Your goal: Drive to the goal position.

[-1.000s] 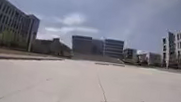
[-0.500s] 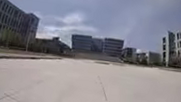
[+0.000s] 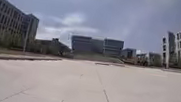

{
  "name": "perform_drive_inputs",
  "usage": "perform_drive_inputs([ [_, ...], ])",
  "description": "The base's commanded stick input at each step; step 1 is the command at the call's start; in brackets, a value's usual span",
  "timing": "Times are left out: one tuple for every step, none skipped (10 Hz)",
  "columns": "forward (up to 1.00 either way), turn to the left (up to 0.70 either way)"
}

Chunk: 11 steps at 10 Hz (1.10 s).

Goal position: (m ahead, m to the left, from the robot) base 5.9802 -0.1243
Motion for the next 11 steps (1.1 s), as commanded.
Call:
perform_drive_inputs([
  [1.0, 0.0],
  [1.0, 0.0],
  [1.0, 0.0],
  [1.0, 0.0],
  [1.0, 0.0],
  [1.0, 0.0],
  [1.0, 0.0],
  [1.0, 0.0],
  [1.0, 0.0],
  [1.0, 0.0],
  [1.0, 0.0],
])
